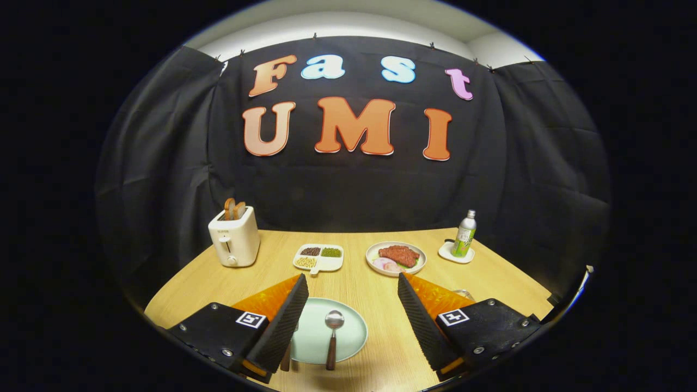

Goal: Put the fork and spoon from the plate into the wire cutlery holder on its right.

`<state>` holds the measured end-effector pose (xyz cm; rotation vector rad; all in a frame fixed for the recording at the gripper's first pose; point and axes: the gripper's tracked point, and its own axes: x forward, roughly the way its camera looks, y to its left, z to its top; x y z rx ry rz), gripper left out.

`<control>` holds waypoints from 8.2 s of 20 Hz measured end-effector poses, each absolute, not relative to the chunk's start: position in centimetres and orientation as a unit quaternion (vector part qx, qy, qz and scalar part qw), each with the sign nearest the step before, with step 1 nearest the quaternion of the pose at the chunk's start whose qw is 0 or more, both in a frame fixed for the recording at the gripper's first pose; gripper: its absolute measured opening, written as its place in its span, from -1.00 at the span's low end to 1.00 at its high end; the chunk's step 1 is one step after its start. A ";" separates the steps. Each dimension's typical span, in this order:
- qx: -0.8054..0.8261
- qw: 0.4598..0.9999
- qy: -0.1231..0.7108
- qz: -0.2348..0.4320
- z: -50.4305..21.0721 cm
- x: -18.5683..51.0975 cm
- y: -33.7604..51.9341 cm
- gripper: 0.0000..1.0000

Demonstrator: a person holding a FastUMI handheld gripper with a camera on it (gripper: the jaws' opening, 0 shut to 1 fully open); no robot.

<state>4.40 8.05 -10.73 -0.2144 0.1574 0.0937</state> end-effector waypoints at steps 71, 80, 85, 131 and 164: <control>-0.277 0.772 0.568 0.069 -15.4 6.0 -14.4 -0.90; -0.301 0.720 0.621 0.072 -18.0 7.3 -14.2 -0.90; -0.298 0.713 0.631 0.069 -18.9 8.2 -14.3 -0.90; -0.122 0.945 0.292 0.084 -26.7 5.6 12.8 0.99; -0.139 0.911 0.373 0.110 -20.2 4.0 7.4 -0.90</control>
